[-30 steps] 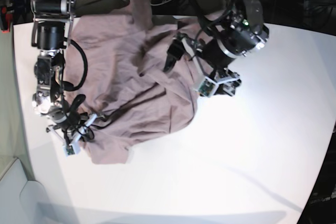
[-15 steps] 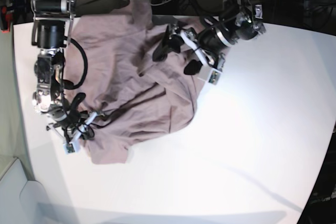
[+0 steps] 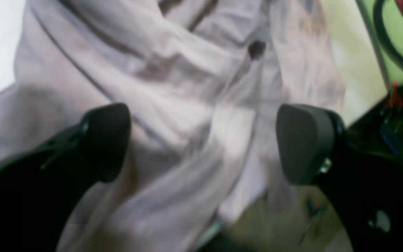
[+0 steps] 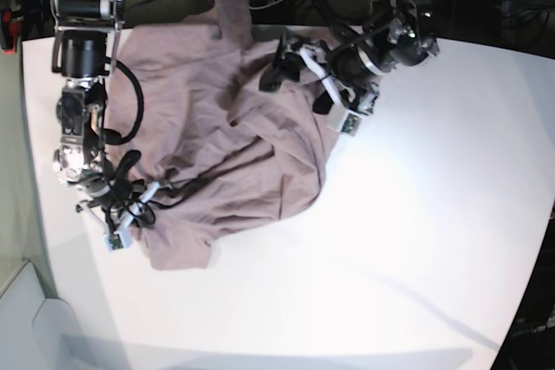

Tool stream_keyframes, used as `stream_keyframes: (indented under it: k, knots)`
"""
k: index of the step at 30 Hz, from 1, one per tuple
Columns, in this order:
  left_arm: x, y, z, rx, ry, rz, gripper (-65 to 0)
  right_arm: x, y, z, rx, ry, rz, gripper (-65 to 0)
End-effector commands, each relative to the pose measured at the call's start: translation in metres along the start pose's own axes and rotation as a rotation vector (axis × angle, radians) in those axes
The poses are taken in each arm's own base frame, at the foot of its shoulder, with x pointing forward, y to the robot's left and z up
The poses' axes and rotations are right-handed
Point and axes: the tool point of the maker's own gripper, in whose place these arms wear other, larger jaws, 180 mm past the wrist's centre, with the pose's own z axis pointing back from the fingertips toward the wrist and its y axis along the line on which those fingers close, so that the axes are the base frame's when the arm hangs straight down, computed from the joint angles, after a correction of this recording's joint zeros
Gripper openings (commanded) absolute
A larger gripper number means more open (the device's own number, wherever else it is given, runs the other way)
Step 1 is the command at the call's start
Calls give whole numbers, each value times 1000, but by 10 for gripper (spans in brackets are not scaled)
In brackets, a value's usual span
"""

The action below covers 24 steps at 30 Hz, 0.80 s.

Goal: Layout the t-shirt on the table in an organized manner, then fold the t-shirt properly

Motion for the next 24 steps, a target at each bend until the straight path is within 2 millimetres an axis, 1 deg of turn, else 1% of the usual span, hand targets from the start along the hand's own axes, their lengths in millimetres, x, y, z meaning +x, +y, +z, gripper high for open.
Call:
stream_keyframes:
  k: [1, 3, 6, 7, 10, 11, 13, 18, 20, 22, 24]
  knots:
    - [0, -6, 1, -23, 29, -52, 0, 28, -9, 4, -14, -72, 12, -650]
    - [-11, -13, -2, -67, 132, -146, 0, 29, -10, 4, -15, -73, 12, -650]
    - [-23, -40, -7, -155, 223, -295, 0, 29, -9, 3, -13, -74, 11, -650]
    - [-23, -48, -7, -178, 224, -327, 0, 29, -8, 3, -12, -74, 10, -650]
    - [-10, -77, -5, -257, 189, -427, 0, 29, -8, 3, -12, -74, 10, -650]
    - [-9, -83, -3, -290, 185, -473, 0, 30, -8, 3, -13, -79, 10, -650]
    - [-6, -93, -4, -323, 183, -503, 0, 30, -9, 3, -14, -78, 11, -650]
    - [0, -95, -6, -329, 177, -531, 0, 30, -10, 4, -16, -77, 13, -650]
    - [-3, -90, -4, -322, 187, -540, 0, 30, -10, 4, -16, -77, 13, -650]
    - [-1, -86, -3, -312, 178, -531, 0, 30, -10, 4, -16, -76, 13, -650]
    - [10, -71, 2, -263, 147, -507, 0, 30, -10, 4, -16, -76, 13, -650]
